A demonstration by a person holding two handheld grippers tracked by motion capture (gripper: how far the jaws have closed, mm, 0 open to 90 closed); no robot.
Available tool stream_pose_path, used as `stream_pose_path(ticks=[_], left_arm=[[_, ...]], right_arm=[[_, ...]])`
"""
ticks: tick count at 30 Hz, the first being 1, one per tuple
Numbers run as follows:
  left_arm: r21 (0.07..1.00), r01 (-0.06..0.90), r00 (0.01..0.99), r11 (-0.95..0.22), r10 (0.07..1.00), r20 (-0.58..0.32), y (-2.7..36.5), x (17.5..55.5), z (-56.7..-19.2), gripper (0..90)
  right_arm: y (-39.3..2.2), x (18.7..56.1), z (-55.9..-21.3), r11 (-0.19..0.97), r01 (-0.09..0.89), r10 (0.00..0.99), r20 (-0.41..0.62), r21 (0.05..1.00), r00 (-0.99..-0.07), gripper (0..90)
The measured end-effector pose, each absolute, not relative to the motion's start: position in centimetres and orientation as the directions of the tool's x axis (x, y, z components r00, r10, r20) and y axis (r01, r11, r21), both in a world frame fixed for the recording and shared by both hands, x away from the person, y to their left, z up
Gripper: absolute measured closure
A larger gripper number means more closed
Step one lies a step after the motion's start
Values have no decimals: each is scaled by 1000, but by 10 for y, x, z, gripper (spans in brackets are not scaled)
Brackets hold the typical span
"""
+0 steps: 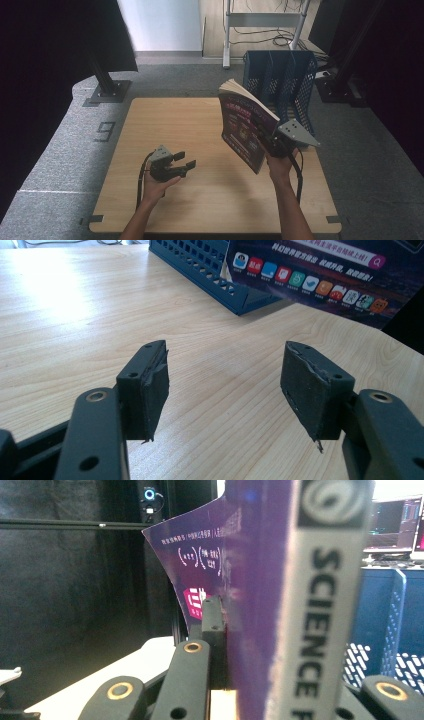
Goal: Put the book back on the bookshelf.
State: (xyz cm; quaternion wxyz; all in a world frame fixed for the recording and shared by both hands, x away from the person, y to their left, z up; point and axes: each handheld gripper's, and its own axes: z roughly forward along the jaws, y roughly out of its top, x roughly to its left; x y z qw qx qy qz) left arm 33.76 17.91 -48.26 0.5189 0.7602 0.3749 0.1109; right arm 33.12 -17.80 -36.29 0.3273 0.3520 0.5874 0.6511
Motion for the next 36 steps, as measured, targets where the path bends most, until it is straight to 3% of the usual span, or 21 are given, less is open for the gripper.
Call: stream_pose_path(ticks=[36], left_arm=[[864,466,692,-189,687,-223,179,339,-485,361]], right_arm=[[-220,333,-342,-108,-55,909,76,993,-410,815]])
